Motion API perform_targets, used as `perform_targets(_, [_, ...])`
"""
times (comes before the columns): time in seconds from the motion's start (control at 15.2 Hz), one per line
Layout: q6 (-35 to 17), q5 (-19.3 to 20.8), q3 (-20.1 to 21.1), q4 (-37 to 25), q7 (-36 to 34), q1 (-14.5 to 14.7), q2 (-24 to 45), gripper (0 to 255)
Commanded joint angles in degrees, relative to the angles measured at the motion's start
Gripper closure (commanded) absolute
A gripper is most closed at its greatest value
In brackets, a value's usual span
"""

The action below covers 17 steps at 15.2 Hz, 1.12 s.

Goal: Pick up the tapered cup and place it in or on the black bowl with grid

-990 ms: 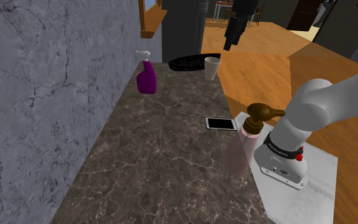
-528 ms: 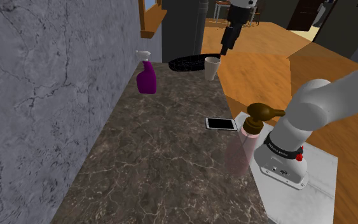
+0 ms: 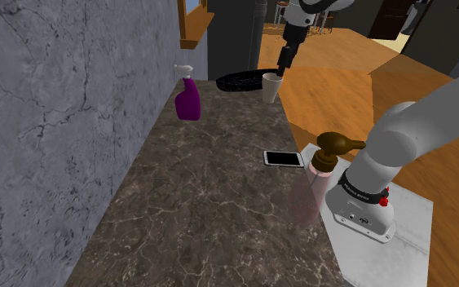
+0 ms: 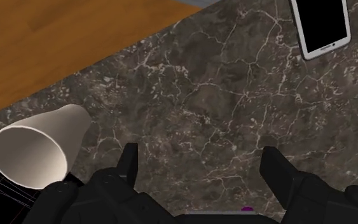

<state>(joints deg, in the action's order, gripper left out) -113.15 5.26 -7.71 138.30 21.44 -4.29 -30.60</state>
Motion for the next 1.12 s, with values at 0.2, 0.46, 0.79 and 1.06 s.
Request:
perform_targets(0.2, [-7.91, 1.67, -3.41, -2.21, 4.98, -0.87, 9.12, 0])
perform_targets(0.46, [-13.03, 1.85, -5.94, -5.68, 9.16, -1.39, 16.87, 0])
perform_targets(0.79, [-18.26, 0.38, -8.50, -11.71, 14.81, -2.14, 27.12, 0])
perform_targets(1.06, [-21.23, -0.92, -9.19, -13.95, 17.22, -2.68, 32.00, 0])
